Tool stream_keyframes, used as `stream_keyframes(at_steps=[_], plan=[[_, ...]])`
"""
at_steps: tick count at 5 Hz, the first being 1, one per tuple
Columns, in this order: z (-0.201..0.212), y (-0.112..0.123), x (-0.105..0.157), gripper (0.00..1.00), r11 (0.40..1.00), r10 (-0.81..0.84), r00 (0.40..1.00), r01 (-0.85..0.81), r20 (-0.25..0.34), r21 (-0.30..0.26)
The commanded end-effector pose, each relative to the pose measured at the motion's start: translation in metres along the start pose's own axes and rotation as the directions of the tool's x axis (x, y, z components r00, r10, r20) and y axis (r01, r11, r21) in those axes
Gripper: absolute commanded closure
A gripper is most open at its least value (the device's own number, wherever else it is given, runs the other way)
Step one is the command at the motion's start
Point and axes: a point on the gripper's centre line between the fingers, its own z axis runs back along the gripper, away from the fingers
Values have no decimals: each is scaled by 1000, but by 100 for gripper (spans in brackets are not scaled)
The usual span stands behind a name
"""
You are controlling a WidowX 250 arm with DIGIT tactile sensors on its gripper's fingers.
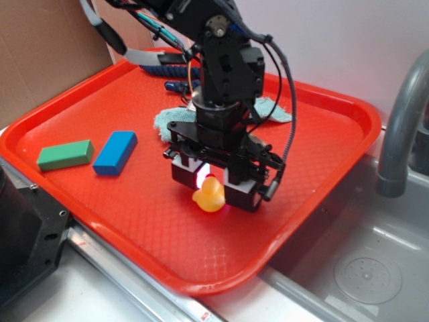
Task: Grab the yellow duck.
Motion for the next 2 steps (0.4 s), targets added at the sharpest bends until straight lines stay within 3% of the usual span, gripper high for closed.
stream_keyframes(at_steps=[1, 2], plan=[[104, 65, 9, 100, 989, -82, 993, 92, 89, -119], [153, 99, 44, 100, 986, -132, 990, 137, 51, -96]])
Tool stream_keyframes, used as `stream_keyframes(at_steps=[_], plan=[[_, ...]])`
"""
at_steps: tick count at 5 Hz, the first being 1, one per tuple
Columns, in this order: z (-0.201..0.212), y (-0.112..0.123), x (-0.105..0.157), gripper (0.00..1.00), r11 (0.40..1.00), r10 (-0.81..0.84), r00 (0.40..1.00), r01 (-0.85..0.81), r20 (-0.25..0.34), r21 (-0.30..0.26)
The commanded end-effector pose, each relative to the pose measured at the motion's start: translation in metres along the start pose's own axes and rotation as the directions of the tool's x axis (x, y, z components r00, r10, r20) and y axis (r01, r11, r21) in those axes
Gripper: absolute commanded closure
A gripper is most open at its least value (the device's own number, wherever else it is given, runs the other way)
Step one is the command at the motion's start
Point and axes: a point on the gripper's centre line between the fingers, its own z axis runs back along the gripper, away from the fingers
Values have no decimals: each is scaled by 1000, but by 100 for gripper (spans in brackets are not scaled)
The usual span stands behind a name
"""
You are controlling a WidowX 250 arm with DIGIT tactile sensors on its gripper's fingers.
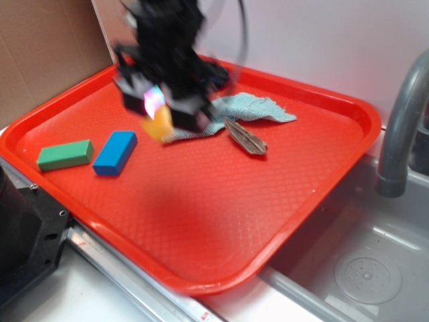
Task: Grab the yellow duck.
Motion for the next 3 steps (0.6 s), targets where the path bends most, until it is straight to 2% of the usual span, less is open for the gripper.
stream_keyframes(at_steps=[1, 2, 3], plan=[[105, 42, 47, 100, 999, -22, 1000, 22, 9, 40], [118, 38, 49, 100, 997, -13, 1000, 12, 17, 82], [121, 44, 26, 100, 996, -13, 1000, 11, 27, 89]])
